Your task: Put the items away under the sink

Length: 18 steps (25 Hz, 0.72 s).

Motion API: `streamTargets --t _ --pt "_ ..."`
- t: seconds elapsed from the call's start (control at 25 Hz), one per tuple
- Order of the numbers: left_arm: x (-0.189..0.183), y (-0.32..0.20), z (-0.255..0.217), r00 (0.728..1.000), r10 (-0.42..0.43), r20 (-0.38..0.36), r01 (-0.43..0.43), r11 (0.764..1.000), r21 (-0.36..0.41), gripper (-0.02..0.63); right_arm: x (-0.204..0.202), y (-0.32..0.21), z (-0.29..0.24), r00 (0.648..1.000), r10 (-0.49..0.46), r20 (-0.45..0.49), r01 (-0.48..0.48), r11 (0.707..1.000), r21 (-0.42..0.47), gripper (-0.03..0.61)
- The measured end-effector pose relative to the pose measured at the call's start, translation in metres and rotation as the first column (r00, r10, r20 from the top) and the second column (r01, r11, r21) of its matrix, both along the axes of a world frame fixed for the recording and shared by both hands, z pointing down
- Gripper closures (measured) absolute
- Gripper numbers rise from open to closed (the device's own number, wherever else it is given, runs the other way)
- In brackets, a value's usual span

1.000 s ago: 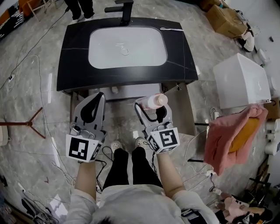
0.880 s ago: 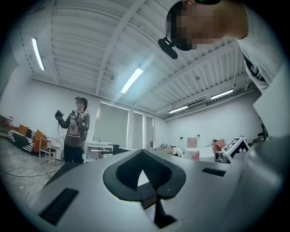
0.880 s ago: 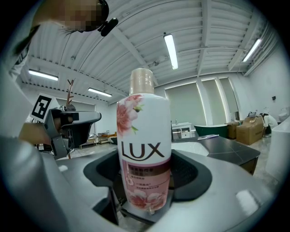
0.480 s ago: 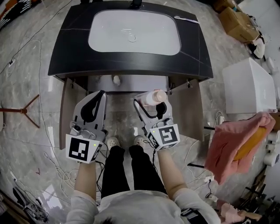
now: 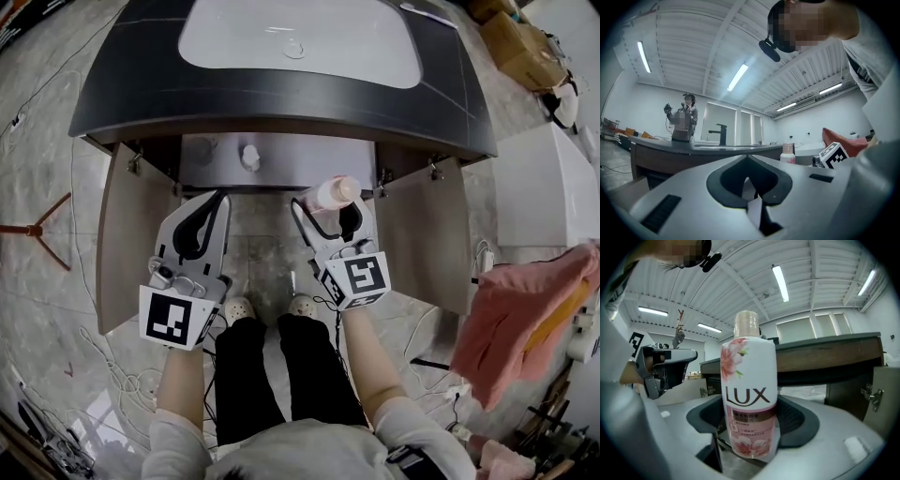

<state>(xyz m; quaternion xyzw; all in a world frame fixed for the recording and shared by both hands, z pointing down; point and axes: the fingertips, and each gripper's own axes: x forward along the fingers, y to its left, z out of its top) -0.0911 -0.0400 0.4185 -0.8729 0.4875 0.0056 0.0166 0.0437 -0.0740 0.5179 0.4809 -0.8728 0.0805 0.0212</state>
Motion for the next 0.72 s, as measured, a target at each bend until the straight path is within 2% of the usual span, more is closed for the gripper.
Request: streamTargets --t 0.44,0.72 --pt "-0.006 -0.032 0.131 1.000 -0.002 -0.003 0.002 0.998 0.055 0.612 0.003 -0.045 0.136 1.000 0.020 -0.016 -0.020 1.000 0.012 0.229" --pt "-0.011 -0.058 0.214 1.000 0.001 0.026 -0.003 0.997 0.074 0.612 0.004 -0.083 0.218 0.999 0.034 -0.021 -0.034 0.999 0.025 0.229"
